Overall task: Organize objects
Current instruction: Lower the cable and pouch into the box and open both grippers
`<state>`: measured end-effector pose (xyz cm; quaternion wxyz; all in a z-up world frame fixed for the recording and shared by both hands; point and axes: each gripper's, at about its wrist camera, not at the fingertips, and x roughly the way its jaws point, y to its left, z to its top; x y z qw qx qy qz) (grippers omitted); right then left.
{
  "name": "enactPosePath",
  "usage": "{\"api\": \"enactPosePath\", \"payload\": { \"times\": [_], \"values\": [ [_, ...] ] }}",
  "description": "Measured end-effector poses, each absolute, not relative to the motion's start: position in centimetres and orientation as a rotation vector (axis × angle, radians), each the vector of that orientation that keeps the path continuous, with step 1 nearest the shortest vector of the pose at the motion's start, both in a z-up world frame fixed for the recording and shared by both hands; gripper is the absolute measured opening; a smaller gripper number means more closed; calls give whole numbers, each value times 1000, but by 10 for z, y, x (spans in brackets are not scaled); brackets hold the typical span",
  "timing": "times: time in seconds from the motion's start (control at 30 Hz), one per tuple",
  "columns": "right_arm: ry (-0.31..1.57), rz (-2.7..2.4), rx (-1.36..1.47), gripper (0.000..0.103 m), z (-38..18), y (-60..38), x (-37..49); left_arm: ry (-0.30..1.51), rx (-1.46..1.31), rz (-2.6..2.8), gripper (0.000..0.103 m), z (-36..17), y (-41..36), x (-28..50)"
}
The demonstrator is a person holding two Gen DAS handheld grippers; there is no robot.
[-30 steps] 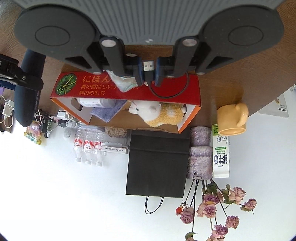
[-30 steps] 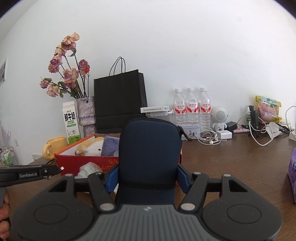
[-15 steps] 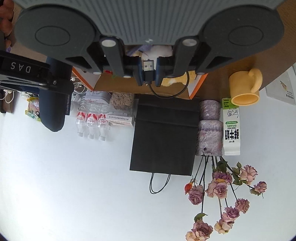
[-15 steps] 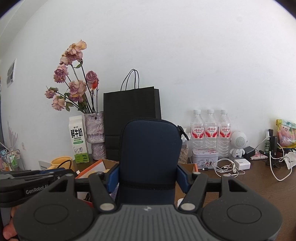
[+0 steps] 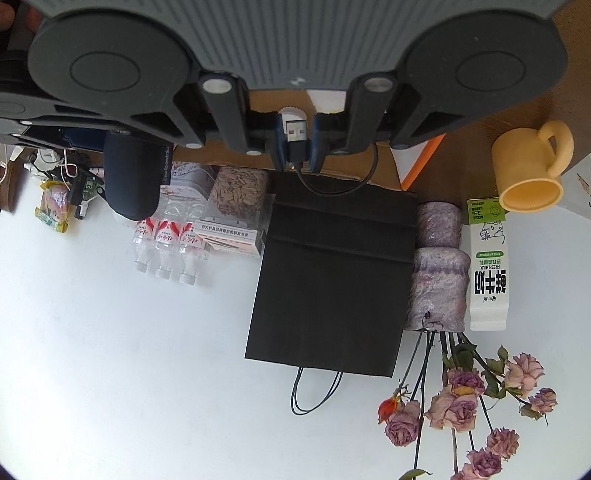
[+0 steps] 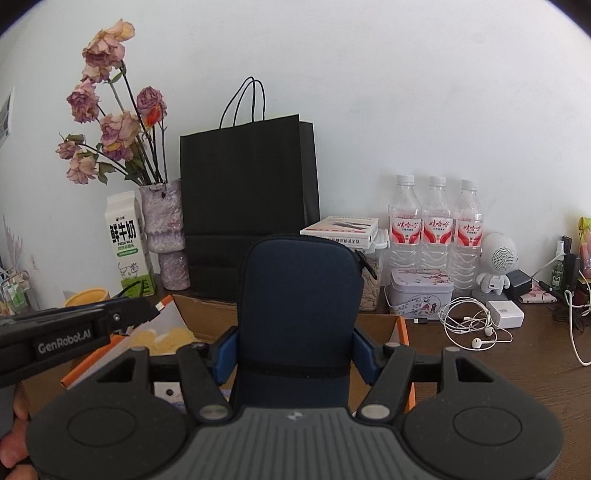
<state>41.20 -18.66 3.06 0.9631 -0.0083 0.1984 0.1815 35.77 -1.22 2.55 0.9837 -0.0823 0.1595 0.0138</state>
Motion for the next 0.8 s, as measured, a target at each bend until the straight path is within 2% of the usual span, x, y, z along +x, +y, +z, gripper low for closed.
{"api": "enactPosePath", "payload": {
  "times": [0.1,0.2,0.23,0.27,0.3,0.33,0.37,0.4,0.8],
  "values": [
    [415,362,-34,62,25,-183,420,351,-168,30,14,18,-9,368],
    [436,361,-25,68,19,-185,427,370,-190,47,17,10,-4,374],
    [441,360,-23,81,17,-185,429,381,-193,53,33,9,-4,376],
    [442,353,-19,94,16,-187,431,385,-195,59,61,8,-3,377],
    [439,342,-14,95,14,-188,431,375,-197,69,72,7,-3,376],
    [440,336,-10,95,14,-189,431,359,-195,85,89,6,-3,374],
    [442,336,-4,96,14,-190,431,350,-188,107,98,6,-3,373],
    [439,336,3,96,14,-192,431,346,-182,132,103,6,-3,373],
    [445,337,-29,97,5,-191,426,346,-205,160,103,-1,10,371]
  ]
}}
